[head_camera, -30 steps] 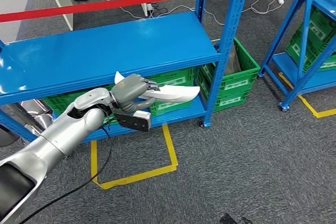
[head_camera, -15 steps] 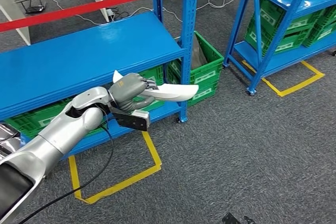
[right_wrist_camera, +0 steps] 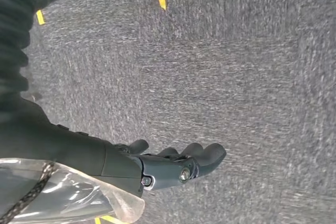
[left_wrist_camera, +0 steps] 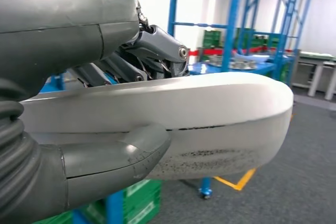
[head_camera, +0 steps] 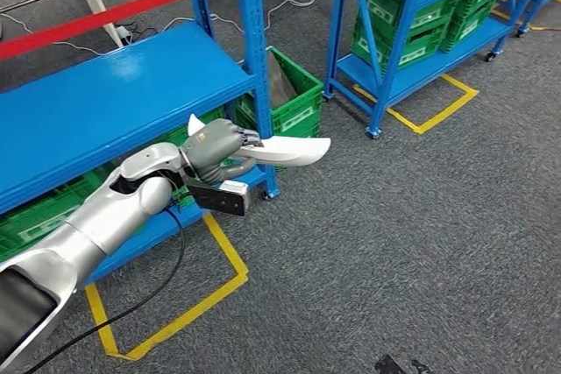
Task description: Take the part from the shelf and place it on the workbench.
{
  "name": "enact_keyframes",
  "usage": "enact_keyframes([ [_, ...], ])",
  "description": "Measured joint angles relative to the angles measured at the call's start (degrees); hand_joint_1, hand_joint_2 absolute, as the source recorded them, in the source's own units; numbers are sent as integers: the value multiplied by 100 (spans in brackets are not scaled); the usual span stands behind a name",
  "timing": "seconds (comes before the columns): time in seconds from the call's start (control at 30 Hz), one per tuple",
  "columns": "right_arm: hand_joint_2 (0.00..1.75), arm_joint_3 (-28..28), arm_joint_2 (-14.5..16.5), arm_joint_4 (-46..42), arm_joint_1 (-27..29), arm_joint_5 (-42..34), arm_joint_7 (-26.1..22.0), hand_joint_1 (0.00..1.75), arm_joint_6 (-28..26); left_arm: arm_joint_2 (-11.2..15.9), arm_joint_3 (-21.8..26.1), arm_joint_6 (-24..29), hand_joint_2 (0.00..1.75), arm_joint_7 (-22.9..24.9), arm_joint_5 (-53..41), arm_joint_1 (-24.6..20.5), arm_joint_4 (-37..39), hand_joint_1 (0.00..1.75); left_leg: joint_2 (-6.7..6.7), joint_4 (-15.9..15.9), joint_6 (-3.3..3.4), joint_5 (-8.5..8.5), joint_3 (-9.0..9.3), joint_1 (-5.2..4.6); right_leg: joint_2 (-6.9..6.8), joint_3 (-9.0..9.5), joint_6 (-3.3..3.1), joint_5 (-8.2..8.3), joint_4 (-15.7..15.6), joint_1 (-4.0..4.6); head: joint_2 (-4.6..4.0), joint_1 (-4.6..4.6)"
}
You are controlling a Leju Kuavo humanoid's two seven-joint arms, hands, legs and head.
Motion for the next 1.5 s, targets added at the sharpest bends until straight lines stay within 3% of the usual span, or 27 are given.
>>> enact_keyframes([
  [0.03,175,-17,-9,0,4,1,-25,0,-32,-7,4,6,175,-2,0,-7,4,175,29,6,-23,-16,-1,5,72,-14,-36,12,2,-5,0,-5],
  [0.1,175,-83,-37,-4,-3,-24,-110,0,-129,-4,28,12,175,-5,3,-14,8,175,-178,194,-78,-184,-62,44,210,-32,-99,43,-8,-23,0,-12],
  [0.17,175,-175,-83,-15,-38,-59,-202,0,-221,31,54,14,175,-5,4,-3,12,175,-513,821,-116,-556,-308,78,357,-49,-143,67,-13,-32,0,-22],
  [0.23,175,-254,-132,-23,-61,-82,-284,0,-271,71,64,14,175,2,0,37,18,175,-620,1547,-117,-853,-616,83,526,-62,-166,83,-12,-25,0,-21],
  [0.27,175,-296,-156,-26,-61,-90,-328,0,-290,88,71,14,175,10,-3,62,20,175,-632,1690,-106,-858,-680,83,612,-66,-171,89,-10,-20,0,-21],
  [0.33,175,-372,-198,-31,-57,-100,-408,0,-322,114,93,14,175,26,-6,98,20,175,-678,1325,-62,-554,-513,82,775,-63,-166,102,-5,-15,0,-20],
  [0.4,175,-432,-220,-39,-71,-101,-448,0,-334,144,122,14,175,30,-5,105,15,175,-943,563,10,-161,-181,91,920,-79,-135,123,4,-21,0,-13],
  [0.47,175,-476,-237,-48,-86,-100,-461,0,-338,179,137,13,175,34,-6,105,7,175,-1161,138,63,-36,-16,86,1053,-148,-67,164,12,-52,0,-21],
  [0.53,175,-512,-255,-55,-75,-101,-466,0,-340,186,142,13,175,41,-8,109,-8,175,-1090,44,85,-45,3,81,1182,-209,22,217,-12,-78,0,-36],
  [0.57,175,-523,-260,-58,-64,-102,-469,0,-342,180,146,14,175,45,-9,109,-18,175,-1016,-4,98,-22,18,90,1147,-246,50,212,-3,-72,0,-37],
  [0.63,175,-530,-274,-65,-68,-102,-472,0,-343,173,157,14,175,48,-7,104,-38,175,-862,-101,135,39,52,107,863,-413,86,28,283,-44,0,-17],
  [0.7,175,-538,-292,-70,-92,-101,-470,0,-352,181,163,13,175,49,-7,117,-44,175,-706,-117,158,57,55,90,529,-741,115,-322,990,-38,0,-4],
  [0.77,175,-559,-302,-70,-89,-108,-474,0,-376,185,162,12,175,59,-12,151,-44,175,-550,-113,158,55,48,81,424,-964,145,-485,1510,-44,0,-5],
  [0.8,175,-575,-309,-70,-77,-117,-479,0,-390,185,163,15,175,81,-15,167,-45,175,-477,-111,153,51,46,81,399,-927,153,-425,1474,-47,0,-3],
  [0.83,175,-597,-322,-70,-64,-133,-487,0,-401,184,169,24,175,108,-17,182,-46,175,-407,-106,142,44,46,81,358,-768,158,-283,1206,-49,0,-3],
  [0.93,175,-689,-378,-72,-48,-184,-534,0,-438,200,241,92,175,166,-22,213,-64,175,-223,-52,66,-8,34,48,80,-131,113,55,118,-17,0,-11],
  [0.97,175,-722,-392,-72,-33,-192,-557,0,-463,207,274,116,175,168,-16,218,-71,175,-173,-35,39,-22,31,32,43,-50,76,68,-23,0,0,-19],
  [1.03,175,-798,-409,-72,21,-218,-611,0,-516,199,313,133,175,158,-20,225,-75,175,-78,-25,-2,-36,36,22,146,-55,-8,73,-40,17,0,-31],
  [1.07,175,-841,-419,-72,55,-238,-637,0,-531,188,320,132,175,153,-43,228,-74,175,-93,-8,-29,-64,37,34,200,-59,-36,82,-44,12,0,-31],
  [1.13,175,-920,-438,-72,97,-272,-673,0,-543,169,323,127,175,144,-98,236,-69,175,-305,265,-79,-278,-64,67,316,-59,-91,104,-57,-7,0,-41],
  [1.2,175,-977,-454,-72,105,-282,-684,0,-549,169,324,127,175,137,-121,262,-57,175,-558,977,-101,-659,-361,87,451,-60,-123,115,-60,-6,0,-49],
  [1.23,175,-997,-461,-72,109,-286,-684,0,-555,170,323,129,175,134,-126,284,-47,175,-603,1364,-99,-812,-532,86,527,-61,-133,119,-58,3,0,-48],
  [1.27,175,-1018,-466,-71,122,-292,-682,0,-563,173,324,136,175,133,-129,311,-35,175,-622,1617,-87,-871,-651,84,606,-61,-138,121,-55,14,0,-48],
  [1.3,175,-1045,-472,-70,141,-308,-680,0,-569,176,328,148,175,133,-127,335,-24,175,-635,1656,-63,-811,-678,79,689,-60,-141,124,-51,24,0,-47],
  [1.37,175,-1106,-483,-70,185,-343,-681,0,-570,197,358,190,175,126,-120,367,-11,175,-728,1116,15,-419,-451,64,852,-52,-144,127,-42,38,0,-46],
  [1.43,175,-1144,-488,-68,225,-354,-687,0,-567,268,397,236,175,115,-126,383,-10,175,-1004,401,98,-85,-133,58,997,-63,-128,139,-33,33,0,-36],
  [1.5,175,-1180,-495,-66,282,-353,-692,0,-567,369,416,260,175,108,-144,411,-11,175,-1145,100,147,-32,-6,47,1134,-113,-73,173,-37,-1,0,-45],
])
